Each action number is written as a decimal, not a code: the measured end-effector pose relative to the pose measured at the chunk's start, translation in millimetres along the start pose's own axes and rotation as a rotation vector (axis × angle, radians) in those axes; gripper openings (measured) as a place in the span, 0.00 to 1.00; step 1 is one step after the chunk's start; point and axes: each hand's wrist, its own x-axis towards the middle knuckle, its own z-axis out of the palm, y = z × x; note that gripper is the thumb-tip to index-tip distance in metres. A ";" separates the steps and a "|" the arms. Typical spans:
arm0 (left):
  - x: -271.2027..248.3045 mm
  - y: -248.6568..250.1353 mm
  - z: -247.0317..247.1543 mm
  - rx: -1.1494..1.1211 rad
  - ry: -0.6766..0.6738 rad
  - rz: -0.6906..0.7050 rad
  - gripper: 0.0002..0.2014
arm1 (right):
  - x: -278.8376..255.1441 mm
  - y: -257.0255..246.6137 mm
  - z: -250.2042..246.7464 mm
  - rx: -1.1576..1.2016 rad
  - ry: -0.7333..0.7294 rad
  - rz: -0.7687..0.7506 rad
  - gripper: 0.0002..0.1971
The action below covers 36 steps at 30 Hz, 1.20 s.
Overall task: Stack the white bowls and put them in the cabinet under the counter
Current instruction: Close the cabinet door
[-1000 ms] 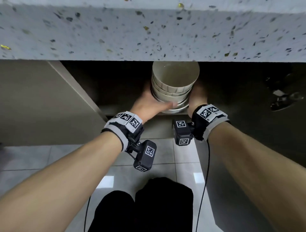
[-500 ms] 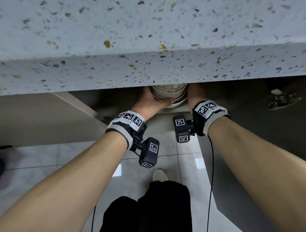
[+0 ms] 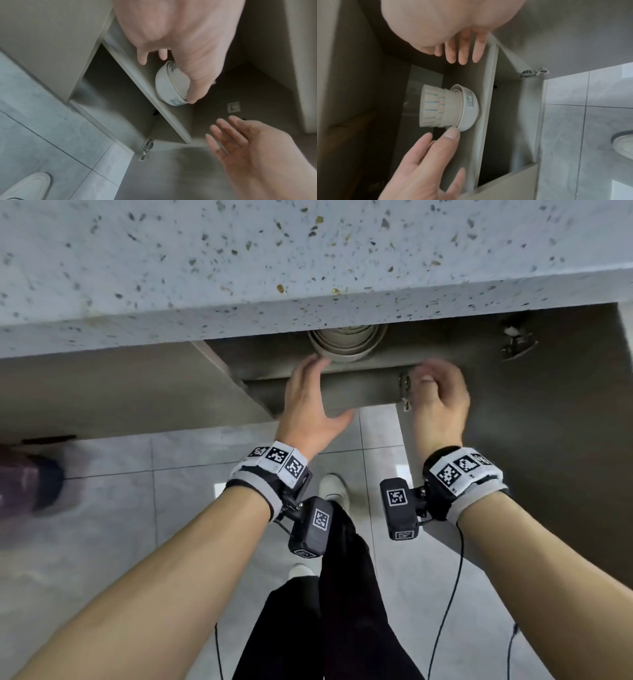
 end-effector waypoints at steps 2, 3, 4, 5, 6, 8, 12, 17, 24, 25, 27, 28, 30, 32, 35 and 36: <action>-23.2 20.8 -16.1 0.058 -0.029 0.078 0.26 | -20.0 -20.3 -22.0 -0.003 -0.018 -0.013 0.13; -33.3 34.8 -26.5 0.079 -0.038 0.129 0.20 | -27.7 -34.6 -33.4 0.007 -0.022 -0.027 0.14; -43.2 49.1 -38.0 0.103 -0.038 0.191 0.16 | -35.3 -51.0 -46.0 0.010 -0.026 -0.052 0.14; -51.7 63.4 -51.6 0.131 -0.023 0.260 0.14 | -40.6 -65.4 -58.9 -0.006 -0.023 -0.083 0.15; -59.9 76.2 -67.1 0.159 0.008 0.325 0.13 | -46.3 -80.0 -73.3 -0.042 -0.014 -0.127 0.15; -70.1 95.8 -100.1 0.235 0.101 0.411 0.16 | -52.0 -103.0 -104.8 -0.197 0.045 -0.207 0.15; -75.5 108.8 -149.6 0.457 0.171 0.279 0.30 | -55.4 -120.8 -165.6 -0.669 0.093 -0.138 0.23; -78.5 111.2 -164.1 0.661 0.060 0.139 0.40 | -70.0 -109.5 -200.9 -0.853 -0.104 0.143 0.34; -80.3 124.7 -165.6 0.748 -0.004 0.082 0.38 | -70.9 -115.2 -202.9 -0.653 -0.153 0.160 0.31; -80.4 127.6 -166.6 0.754 -0.022 0.069 0.38 | -73.4 -117.1 -200.7 -0.629 -0.161 0.179 0.32; -81.5 133.2 -167.8 0.761 -0.057 0.040 0.39 | -80.2 -120.4 -196.0 -0.593 -0.179 0.213 0.35; -82.0 136.5 -168.6 0.759 -0.072 0.020 0.39 | -83.0 -123.0 -193.1 -0.560 -0.190 0.229 0.35; -83.1 143.8 -170.1 0.745 -0.107 -0.023 0.40 | -87.7 -128.5 -186.7 -0.486 -0.217 0.268 0.35; -82.7 150.8 -172.3 0.739 -0.132 -0.064 0.40 | -88.7 -134.0 -178.7 -0.404 -0.244 0.315 0.35; -81.2 158.0 -175.0 0.732 -0.158 -0.106 0.41 | -80.7 -139.5 -166.2 -0.252 -0.260 0.400 0.38; -80.7 159.4 -175.7 0.732 -0.163 -0.110 0.41 | -74.8 -139.8 -161.8 -0.216 -0.272 0.436 0.36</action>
